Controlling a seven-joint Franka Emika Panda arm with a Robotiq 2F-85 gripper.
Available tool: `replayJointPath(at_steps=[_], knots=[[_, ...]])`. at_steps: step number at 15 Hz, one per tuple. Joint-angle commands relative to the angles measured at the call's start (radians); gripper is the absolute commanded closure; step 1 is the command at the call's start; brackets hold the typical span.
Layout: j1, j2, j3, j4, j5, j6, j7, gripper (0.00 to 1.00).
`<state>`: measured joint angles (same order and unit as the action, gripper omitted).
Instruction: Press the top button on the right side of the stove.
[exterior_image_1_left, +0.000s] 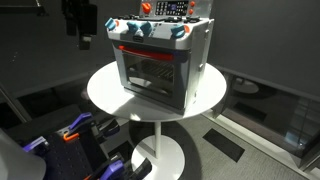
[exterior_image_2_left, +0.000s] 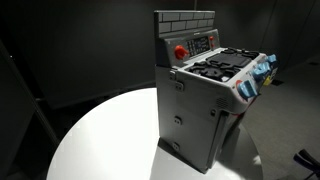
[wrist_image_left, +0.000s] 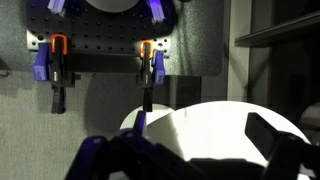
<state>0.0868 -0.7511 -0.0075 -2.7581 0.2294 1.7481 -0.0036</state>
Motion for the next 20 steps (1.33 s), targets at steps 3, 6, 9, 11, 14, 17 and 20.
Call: replayJointPath(at_steps=[3, 6, 9, 11, 14, 17, 20], knots=[[-0.063, 0.038, 0.023, 0.095, -0.052, 0.098, 0.018, 0.0], [-0.085, 0.074, 0.027, 0.159, -0.087, 0.181, 0.031, 0.0], [-0.105, 0.125, 0.033, 0.223, -0.131, 0.276, 0.051, 0.0], [-0.118, 0.171, 0.037, 0.265, -0.16, 0.336, 0.07, 0.0], [-0.136, 0.255, 0.05, 0.331, -0.203, 0.422, 0.118, 0.0], [-0.156, 0.353, 0.066, 0.399, -0.26, 0.491, 0.185, 0.0], [-0.171, 0.45, 0.08, 0.471, -0.323, 0.529, 0.259, 0.0]])
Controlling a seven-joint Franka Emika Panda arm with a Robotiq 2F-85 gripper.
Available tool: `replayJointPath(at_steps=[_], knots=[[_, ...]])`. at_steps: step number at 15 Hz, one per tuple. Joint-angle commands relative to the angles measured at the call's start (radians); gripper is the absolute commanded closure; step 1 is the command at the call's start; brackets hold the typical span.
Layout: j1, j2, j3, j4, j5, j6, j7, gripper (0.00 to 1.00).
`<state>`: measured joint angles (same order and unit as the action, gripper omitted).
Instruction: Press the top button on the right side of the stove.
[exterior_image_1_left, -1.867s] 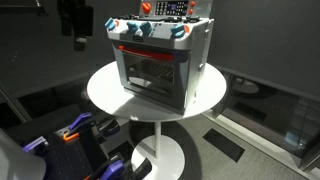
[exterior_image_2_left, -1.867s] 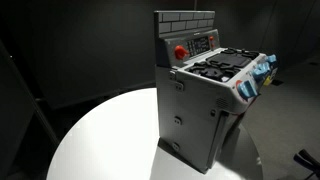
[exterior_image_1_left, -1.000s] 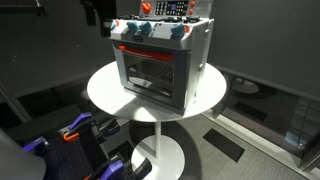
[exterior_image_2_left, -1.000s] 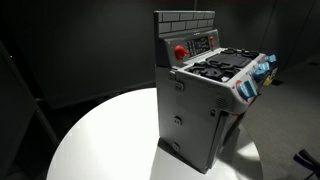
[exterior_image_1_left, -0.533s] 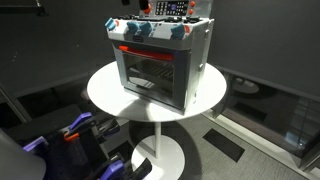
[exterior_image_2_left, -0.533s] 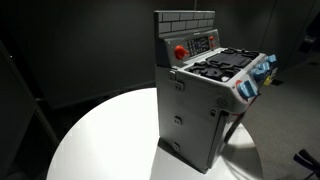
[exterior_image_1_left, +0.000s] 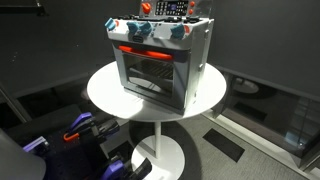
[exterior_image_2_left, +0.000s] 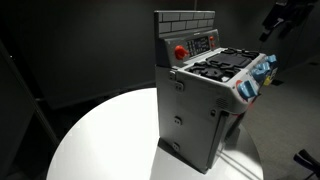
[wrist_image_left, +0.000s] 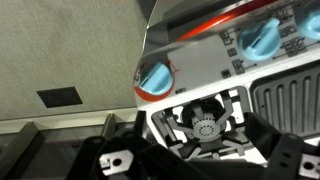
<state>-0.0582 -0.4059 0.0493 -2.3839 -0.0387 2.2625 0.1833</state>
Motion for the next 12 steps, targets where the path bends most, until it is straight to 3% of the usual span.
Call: replayJointPath(at_steps=[1, 12], knots=[[-0.027, 0.134, 0.025, 0.121, -0.072, 0.021, 0.092, 0.0], [0.013, 0.373, 0.006, 0.378, -0.156, -0.001, 0.183, 0.0]])
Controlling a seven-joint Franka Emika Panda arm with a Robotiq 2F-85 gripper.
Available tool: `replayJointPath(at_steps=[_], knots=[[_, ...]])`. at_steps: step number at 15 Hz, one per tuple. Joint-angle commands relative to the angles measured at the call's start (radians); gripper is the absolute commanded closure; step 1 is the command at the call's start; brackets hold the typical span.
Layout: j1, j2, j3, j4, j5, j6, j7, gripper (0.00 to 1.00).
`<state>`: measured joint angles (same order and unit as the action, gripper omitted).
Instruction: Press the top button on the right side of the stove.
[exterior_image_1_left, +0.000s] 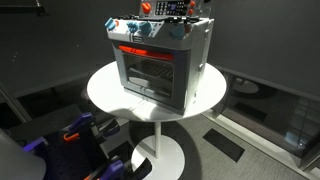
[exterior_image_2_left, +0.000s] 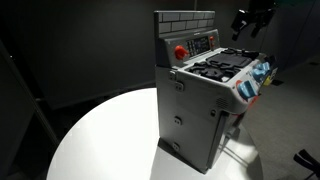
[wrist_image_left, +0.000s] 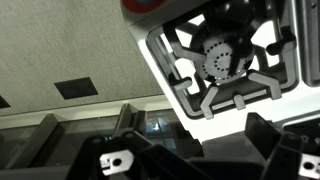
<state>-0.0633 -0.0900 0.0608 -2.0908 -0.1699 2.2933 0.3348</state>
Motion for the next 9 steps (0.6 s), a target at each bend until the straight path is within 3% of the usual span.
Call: replayJointPath(at_steps=[1, 9], knots=[[0.023, 0.071, -0.007, 0.101, -0.023, -0.034, 0.03, 0.0], [0.063, 0.164, -0.02, 0.2, -0.021, -0.039, 0.027, 0.0]])
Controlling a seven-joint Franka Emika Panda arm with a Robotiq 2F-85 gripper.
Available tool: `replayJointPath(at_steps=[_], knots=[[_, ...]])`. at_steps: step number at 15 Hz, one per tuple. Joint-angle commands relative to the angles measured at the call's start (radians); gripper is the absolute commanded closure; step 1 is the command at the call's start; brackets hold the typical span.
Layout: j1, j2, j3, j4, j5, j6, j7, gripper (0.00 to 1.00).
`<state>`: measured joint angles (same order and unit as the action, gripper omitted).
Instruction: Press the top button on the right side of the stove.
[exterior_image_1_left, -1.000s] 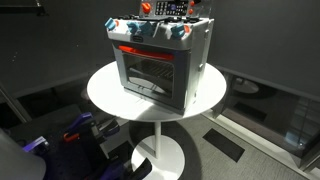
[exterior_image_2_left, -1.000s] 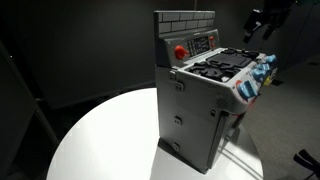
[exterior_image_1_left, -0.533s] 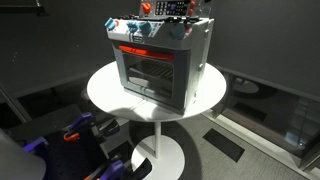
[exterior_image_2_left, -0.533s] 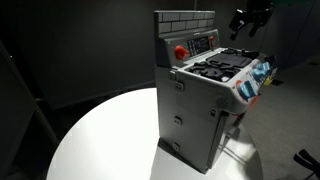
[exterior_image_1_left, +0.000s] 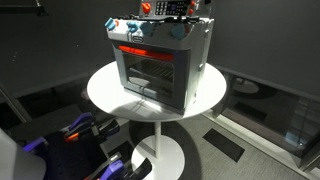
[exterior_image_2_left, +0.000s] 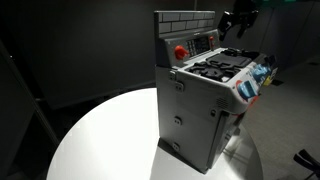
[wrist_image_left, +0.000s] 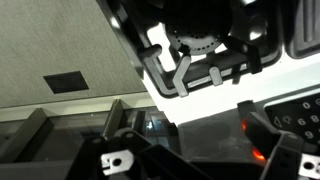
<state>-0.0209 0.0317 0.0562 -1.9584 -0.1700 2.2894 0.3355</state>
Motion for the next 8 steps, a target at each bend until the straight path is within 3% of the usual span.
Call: replayJointPath(at_steps=[1, 8], knots=[[0.024, 0.052, -0.017, 0.078, -0.02, -0.034, 0.025, 0.0], [0.046, 0.122, -0.029, 0.162, -0.008, -0.039, 0.01, 0.0]])
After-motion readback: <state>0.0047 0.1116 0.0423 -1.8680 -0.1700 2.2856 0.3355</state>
